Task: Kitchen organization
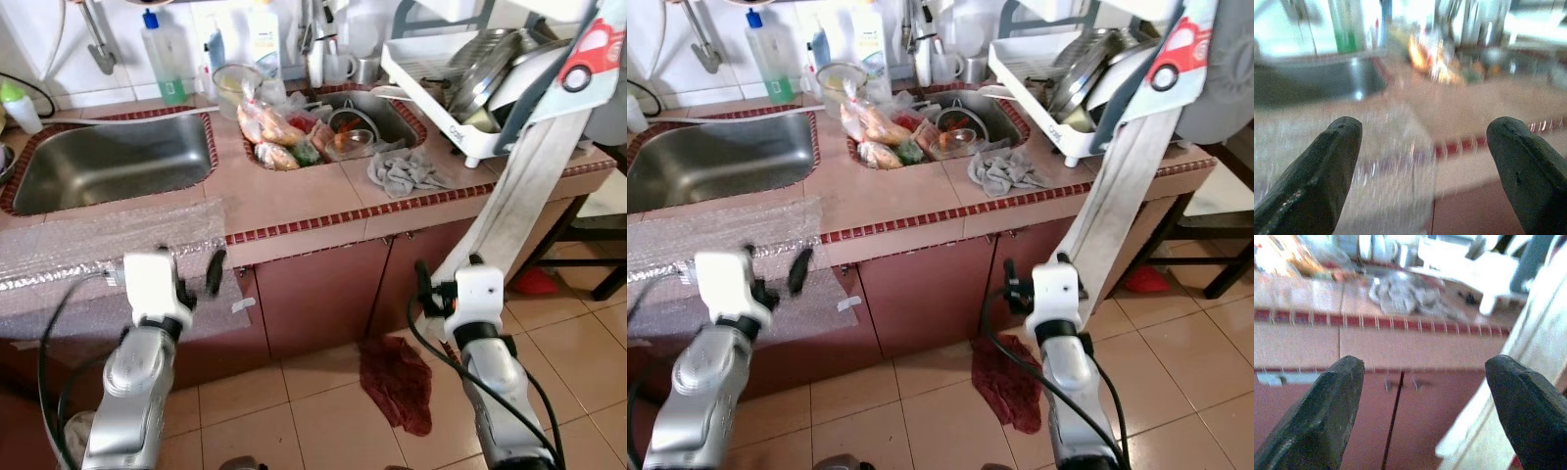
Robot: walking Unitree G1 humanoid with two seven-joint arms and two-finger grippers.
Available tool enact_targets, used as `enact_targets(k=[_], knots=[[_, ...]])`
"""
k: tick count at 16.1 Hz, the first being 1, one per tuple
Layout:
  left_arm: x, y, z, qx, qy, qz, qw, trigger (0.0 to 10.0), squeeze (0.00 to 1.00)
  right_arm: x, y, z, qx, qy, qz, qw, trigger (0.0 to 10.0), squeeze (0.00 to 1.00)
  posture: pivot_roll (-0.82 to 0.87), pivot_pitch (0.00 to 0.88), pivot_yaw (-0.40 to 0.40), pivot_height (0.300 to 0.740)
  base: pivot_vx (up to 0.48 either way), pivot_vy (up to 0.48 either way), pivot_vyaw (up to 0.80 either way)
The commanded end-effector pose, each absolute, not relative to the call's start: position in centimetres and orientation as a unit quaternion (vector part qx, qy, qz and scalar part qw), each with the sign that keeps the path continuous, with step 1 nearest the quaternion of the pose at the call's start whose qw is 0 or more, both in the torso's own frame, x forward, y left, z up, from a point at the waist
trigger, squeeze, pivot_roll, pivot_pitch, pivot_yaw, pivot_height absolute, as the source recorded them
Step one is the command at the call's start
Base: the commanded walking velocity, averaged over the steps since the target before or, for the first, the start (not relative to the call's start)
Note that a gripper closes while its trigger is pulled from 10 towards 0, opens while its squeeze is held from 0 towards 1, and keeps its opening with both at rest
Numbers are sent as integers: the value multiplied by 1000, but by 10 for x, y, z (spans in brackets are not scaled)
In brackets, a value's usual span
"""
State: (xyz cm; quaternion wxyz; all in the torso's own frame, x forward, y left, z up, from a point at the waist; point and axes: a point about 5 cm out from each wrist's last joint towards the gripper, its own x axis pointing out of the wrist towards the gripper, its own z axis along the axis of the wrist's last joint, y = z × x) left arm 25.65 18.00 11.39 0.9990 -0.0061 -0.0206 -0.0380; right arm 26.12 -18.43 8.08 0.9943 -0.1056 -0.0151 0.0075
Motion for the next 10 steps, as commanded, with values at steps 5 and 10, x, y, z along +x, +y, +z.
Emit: enact_targets(k=[5, 10], knots=[[264, 174, 119, -37, -9, -36, 999, 10000, 0, 266, -168, 88, -115, -29, 38, 992, 10000, 0, -25, 0, 52, 740, 0, 175, 640], [269, 171, 121, -35, -7, -33, 999, 10000, 0, 271, -166, 88, -105, -28, 41, 993, 10000, 0, -17, 0, 56, 740, 0, 480, 589]])
